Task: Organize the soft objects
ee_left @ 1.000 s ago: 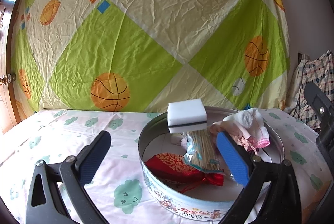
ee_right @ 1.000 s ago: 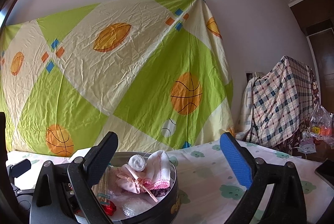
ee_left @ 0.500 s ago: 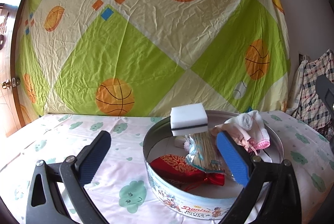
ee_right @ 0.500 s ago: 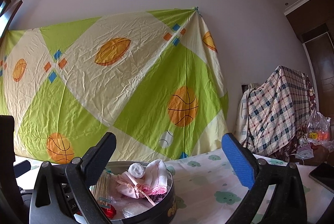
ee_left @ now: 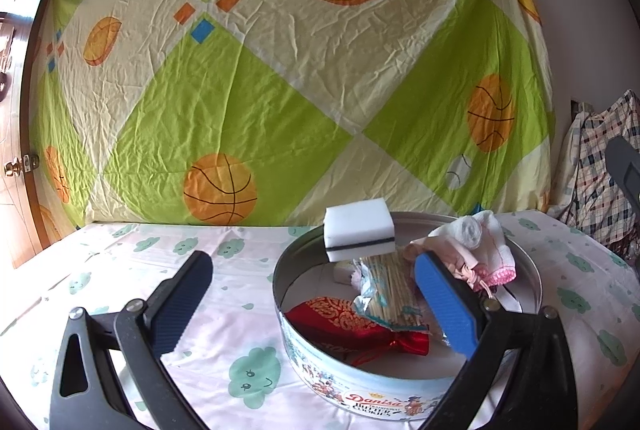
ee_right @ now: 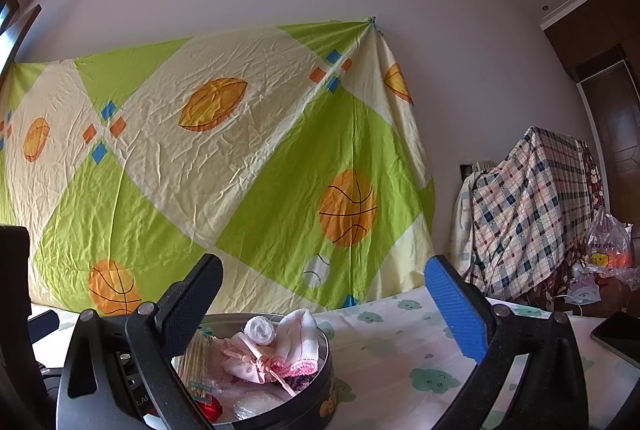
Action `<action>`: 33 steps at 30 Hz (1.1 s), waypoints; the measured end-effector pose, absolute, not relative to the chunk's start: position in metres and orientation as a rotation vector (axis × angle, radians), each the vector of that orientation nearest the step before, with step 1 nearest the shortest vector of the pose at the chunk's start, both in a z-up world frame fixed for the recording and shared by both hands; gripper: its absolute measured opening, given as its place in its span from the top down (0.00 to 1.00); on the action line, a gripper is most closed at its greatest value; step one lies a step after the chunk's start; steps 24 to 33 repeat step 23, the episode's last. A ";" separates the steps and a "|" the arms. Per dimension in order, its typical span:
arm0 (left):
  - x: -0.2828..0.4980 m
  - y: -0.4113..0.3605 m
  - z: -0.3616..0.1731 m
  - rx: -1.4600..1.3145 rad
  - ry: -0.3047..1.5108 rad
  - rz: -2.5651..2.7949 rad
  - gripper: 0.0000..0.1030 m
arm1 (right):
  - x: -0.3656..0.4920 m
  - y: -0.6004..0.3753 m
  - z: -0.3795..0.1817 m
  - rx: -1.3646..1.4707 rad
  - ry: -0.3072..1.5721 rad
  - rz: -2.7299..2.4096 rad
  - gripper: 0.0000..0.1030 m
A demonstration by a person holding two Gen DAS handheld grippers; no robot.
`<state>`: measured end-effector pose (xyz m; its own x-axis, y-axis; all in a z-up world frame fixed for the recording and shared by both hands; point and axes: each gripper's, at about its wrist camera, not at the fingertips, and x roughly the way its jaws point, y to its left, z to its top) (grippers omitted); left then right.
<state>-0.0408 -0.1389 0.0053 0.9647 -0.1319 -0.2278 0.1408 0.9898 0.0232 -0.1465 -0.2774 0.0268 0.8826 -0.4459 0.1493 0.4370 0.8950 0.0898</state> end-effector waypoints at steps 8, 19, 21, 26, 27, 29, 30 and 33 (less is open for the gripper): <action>-0.040 -0.139 0.005 0.037 0.232 -0.136 0.00 | -0.149 -0.278 0.028 0.058 -0.173 -0.464 0.01; -0.033 -0.135 0.002 0.010 0.271 -0.139 0.00 | -0.151 -0.280 0.029 0.063 -0.167 -0.469 0.01; -0.033 -0.134 0.001 0.008 0.273 -0.139 0.00 | -0.151 -0.282 0.029 0.067 -0.161 -0.475 0.01; -0.034 -0.136 0.001 0.013 0.269 -0.143 0.00 | -0.152 -0.284 0.029 0.073 -0.158 -0.487 0.01; -0.034 -0.136 0.001 0.013 0.269 -0.143 0.00 | -0.152 -0.284 0.029 0.073 -0.158 -0.487 0.01; -0.034 -0.136 0.001 0.013 0.269 -0.143 0.00 | -0.152 -0.284 0.029 0.073 -0.158 -0.487 0.01; -0.034 -0.136 0.001 0.013 0.269 -0.143 0.00 | -0.152 -0.284 0.029 0.073 -0.158 -0.487 0.01; -0.034 -0.136 0.001 0.013 0.269 -0.143 0.00 | -0.152 -0.284 0.029 0.073 -0.158 -0.487 0.01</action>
